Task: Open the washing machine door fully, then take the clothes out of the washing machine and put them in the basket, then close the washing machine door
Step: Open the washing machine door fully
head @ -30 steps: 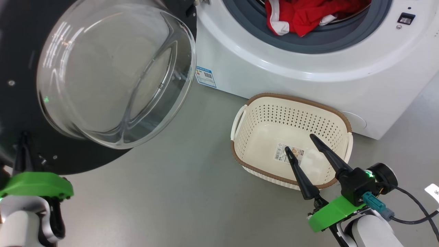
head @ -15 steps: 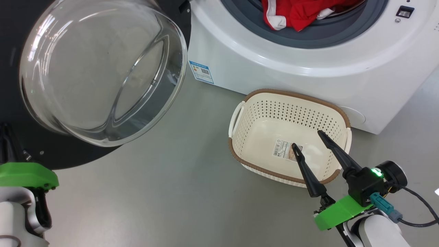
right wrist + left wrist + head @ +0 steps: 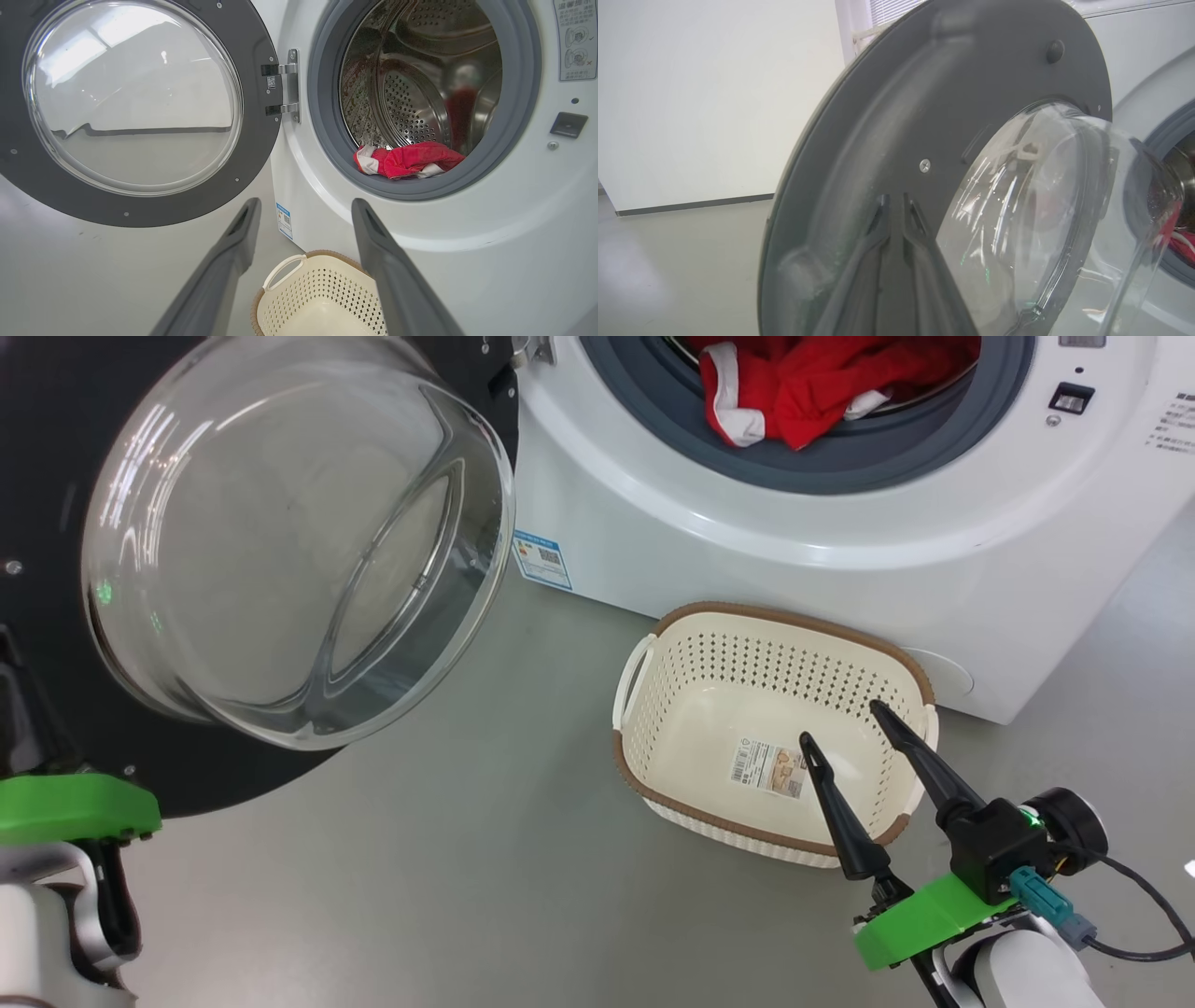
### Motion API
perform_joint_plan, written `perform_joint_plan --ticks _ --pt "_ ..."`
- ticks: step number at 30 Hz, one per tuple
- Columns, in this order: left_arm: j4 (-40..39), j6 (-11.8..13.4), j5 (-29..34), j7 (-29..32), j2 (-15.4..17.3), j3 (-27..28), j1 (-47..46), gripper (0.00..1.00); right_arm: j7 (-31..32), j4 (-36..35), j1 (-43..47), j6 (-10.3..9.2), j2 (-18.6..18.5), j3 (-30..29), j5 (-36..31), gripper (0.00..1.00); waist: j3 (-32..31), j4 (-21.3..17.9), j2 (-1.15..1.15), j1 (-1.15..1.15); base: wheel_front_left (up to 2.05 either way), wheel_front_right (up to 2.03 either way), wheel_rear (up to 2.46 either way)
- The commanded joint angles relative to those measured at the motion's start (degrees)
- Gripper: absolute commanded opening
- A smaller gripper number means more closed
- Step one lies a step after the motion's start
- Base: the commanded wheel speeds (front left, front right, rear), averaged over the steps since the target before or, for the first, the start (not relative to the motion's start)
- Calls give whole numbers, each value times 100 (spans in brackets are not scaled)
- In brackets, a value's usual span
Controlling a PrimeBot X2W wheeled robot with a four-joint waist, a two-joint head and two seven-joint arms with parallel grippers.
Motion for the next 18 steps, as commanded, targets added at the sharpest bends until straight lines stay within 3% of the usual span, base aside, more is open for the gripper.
perform_joint_plan --ticks 1,10,18 --pt "-273 -42 99 -42 241 224 42 100 -39 -118 -4 12 71 135 19 100 -76 -9 0 0 0 0 0" --pt "-1866 -587 127 -42 1 77 374 100 -80 -89 -93 12 138 -34 77 100 -252 -210 0 0 0 0 0" --pt "-2282 -1085 -83 -42 -149 -471 629 100 -86 -309 -205 12 153 -319 -150 100 -421 -767 0 0 0 0 0"
